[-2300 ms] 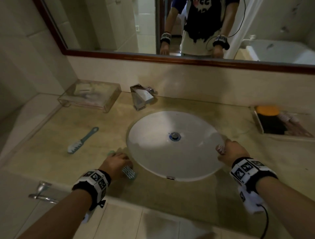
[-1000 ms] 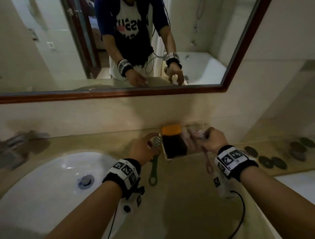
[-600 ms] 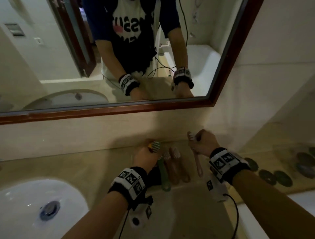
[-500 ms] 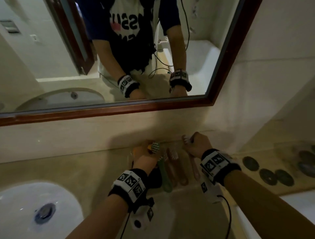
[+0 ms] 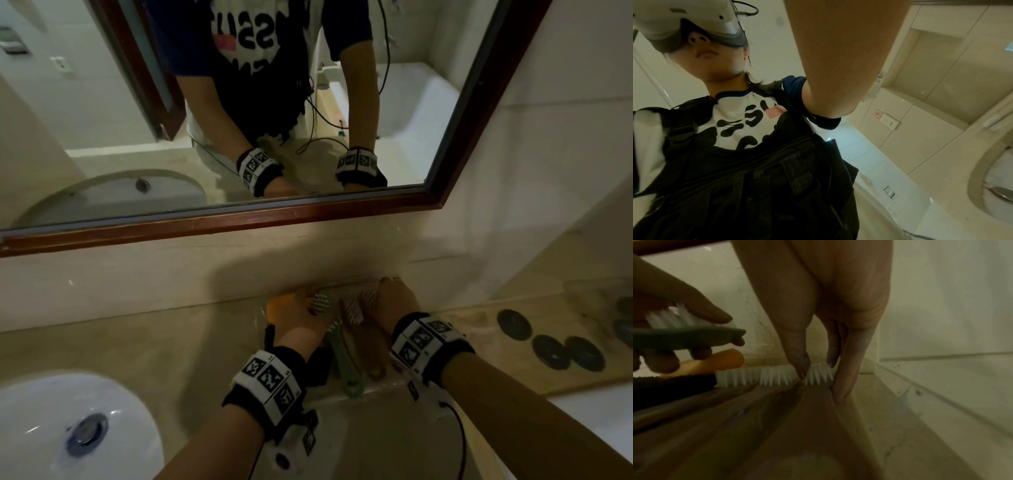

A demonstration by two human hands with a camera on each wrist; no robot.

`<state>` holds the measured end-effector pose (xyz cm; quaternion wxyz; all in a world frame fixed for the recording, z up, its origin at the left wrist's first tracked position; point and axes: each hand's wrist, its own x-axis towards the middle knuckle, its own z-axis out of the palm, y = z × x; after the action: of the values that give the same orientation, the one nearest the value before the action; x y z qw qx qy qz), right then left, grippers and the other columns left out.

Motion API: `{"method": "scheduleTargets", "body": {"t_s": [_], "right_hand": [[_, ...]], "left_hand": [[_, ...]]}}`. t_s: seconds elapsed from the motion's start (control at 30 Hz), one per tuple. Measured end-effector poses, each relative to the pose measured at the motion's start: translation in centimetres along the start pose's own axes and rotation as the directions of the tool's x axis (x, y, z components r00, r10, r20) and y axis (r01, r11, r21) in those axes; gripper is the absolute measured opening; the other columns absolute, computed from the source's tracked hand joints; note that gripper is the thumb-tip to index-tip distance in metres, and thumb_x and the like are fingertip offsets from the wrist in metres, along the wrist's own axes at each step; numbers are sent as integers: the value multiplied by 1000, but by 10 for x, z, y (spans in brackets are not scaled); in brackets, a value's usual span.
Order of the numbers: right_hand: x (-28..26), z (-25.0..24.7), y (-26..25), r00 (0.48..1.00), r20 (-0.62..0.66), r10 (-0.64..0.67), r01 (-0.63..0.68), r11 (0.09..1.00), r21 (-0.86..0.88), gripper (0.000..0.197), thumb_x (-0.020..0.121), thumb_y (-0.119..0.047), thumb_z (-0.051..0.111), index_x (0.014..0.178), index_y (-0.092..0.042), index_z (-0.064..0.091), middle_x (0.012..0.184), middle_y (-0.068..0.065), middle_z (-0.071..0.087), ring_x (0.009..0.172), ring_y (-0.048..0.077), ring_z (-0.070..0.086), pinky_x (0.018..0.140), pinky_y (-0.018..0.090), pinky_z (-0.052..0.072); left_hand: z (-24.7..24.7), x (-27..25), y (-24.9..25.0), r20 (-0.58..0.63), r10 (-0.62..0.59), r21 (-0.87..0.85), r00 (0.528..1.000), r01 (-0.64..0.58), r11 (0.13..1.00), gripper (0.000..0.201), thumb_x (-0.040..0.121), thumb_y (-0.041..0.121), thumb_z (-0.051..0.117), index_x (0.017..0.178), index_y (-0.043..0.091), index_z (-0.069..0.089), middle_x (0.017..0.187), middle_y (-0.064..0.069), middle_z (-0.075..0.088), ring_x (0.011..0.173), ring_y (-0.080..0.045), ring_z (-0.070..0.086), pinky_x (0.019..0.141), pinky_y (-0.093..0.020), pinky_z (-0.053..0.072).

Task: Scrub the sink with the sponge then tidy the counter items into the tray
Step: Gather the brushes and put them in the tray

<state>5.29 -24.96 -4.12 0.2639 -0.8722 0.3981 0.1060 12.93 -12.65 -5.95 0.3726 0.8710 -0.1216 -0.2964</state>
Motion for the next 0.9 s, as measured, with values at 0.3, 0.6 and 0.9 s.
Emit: {"method": "scheduleTargets", "body": {"t_s": [0.3,0.6,0.9], "right_hand": [[-2,-21,34,995,-100,17,-11,998,64,18,92,-18,52,76,-11,49,101,17,64,97,33,64,76,35,50],[-10,-20,61,1000,-1,-28,28,999,25,21,90,-15,55,107,-4,61,111,15,64,97,31,64,85,39,56],[-7,-13,69,999,25,-49,48,999,18,18,90,-13,56,106,-5,58,106,12,61,96,30,64,81,35,56]], "left_hand": [[16,0,29,15,16,82,1000,-17,996,47,85,45,63,119,12,60,116,-9,68,100,-29,67,87,-34,57],[63,1,51,68,96,190,993,-107,976,54,82,50,64,121,13,58,128,-8,61,119,-27,57,104,-37,46],[70,-2,51,81,139,324,987,-158,933,53,90,52,51,123,12,60,127,-9,62,118,-26,58,98,-32,44]]}}
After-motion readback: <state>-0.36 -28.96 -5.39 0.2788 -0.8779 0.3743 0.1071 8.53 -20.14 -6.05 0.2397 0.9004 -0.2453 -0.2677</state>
